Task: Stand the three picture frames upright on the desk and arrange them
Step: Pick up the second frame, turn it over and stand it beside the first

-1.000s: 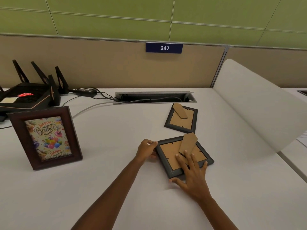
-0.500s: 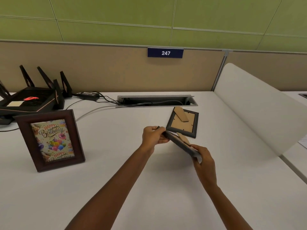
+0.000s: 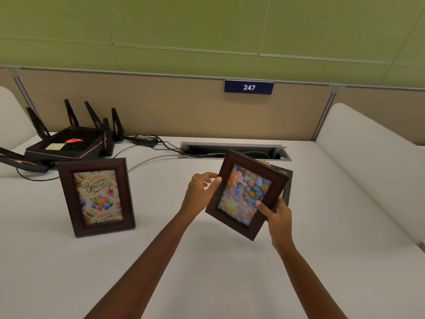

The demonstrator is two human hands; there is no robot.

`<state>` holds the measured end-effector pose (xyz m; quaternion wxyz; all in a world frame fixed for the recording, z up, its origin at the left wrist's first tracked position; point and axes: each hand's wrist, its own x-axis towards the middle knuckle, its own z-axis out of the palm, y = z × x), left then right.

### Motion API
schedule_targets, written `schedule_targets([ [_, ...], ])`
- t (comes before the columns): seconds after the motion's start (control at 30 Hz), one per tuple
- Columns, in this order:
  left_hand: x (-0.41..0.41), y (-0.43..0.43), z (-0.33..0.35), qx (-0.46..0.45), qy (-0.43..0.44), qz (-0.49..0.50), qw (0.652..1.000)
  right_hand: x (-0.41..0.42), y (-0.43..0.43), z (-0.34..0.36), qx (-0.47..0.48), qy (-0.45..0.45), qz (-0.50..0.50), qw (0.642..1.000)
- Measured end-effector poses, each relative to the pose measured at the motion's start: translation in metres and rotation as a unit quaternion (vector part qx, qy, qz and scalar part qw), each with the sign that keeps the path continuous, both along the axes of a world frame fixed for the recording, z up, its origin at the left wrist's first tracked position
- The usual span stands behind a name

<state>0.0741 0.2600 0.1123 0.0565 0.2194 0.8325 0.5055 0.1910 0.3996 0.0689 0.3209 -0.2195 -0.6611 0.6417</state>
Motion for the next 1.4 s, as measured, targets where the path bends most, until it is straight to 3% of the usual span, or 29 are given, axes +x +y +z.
schedule_targets([
  [0.13, -0.004, -0.022, -0.01, 0.011, -0.036, -0.021, 0.999, -0.013, -0.005, 0.008, -0.043, 0.011, 0.072, 0.996],
  [0.27, -0.008, -0.042, -0.011, 0.101, -0.077, 0.004, 0.992, -0.03, -0.015, 0.014, -0.052, 0.006, 0.116, 0.992],
  [0.63, -0.022, -0.083, -0.015, 0.266, -0.193, 0.104, 0.939, -0.07, -0.054, 0.019, -0.086, -0.046, 0.213, 0.972],
  [0.83, -0.03, -0.095, -0.025, 0.304, -0.239, 0.109, 0.916, -0.084, -0.063, 0.009, -0.191, -0.109, 0.33, 0.918],
  [1.0, -0.035, -0.1, -0.034, 0.321, -0.263, 0.101, 0.904, -0.094, -0.063, 0.001, -0.24, -0.113, 0.368, 0.891],
  [1.4, -0.051, -0.098, -0.054, 0.277, -0.263, 0.139, 0.914, -0.121, -0.065, -0.024, -0.24, -0.113, 0.365, 0.892],
])
